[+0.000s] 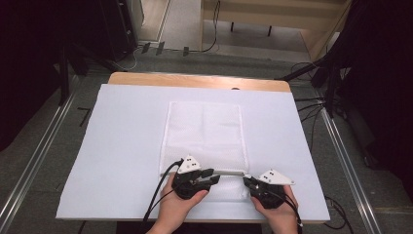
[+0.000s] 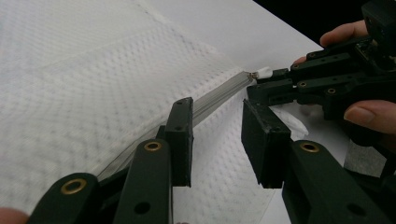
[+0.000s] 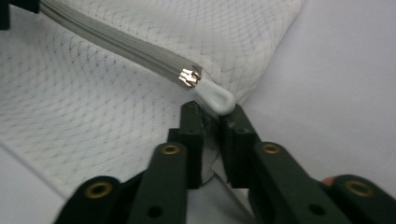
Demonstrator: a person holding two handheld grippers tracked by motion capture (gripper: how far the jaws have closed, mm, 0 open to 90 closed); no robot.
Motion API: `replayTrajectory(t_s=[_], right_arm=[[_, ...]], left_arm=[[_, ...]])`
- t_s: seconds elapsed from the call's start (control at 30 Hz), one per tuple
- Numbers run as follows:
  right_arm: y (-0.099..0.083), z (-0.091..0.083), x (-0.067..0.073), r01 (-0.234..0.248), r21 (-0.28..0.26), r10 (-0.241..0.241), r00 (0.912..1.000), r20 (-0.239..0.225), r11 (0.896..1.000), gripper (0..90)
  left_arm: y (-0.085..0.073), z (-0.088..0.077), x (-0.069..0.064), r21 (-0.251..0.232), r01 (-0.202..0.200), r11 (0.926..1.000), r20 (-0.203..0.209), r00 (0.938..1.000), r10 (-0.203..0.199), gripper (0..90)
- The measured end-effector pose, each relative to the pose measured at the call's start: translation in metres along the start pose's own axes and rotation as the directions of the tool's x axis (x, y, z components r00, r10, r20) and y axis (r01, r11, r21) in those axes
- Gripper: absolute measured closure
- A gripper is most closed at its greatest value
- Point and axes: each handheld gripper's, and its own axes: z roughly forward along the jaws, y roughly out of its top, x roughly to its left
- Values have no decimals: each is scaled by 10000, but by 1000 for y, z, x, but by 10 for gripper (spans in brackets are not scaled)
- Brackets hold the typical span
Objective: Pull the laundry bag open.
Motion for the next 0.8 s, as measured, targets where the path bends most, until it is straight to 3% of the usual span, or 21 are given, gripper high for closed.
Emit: replayTrajectory(t_s=[0.17,0.43,0.57,0.7,0.8], right_arm=[[3,-2,3,280,-119,-282,9994,-196,9995,880],[7,-10,13,707,-411,-717,9971,-237,9967,882],[10,-16,21,918,-757,-946,9950,-334,9929,883],[11,-17,27,1234,-821,-1258,9918,-242,9890,884],[11,-17,27,1235,-815,-1259,9917,-246,9890,885]], left_arm=[[7,15,-4,108,-291,9995,45,9996,291,691],[11,29,-8,145,-257,9996,177,9995,254,747],[9,37,-11,414,-180,9990,80,9998,177,787],[7,42,-13,697,-307,9971,30,9995,305,791],[9,38,-11,589,-31,9983,326,9995,11,735]])
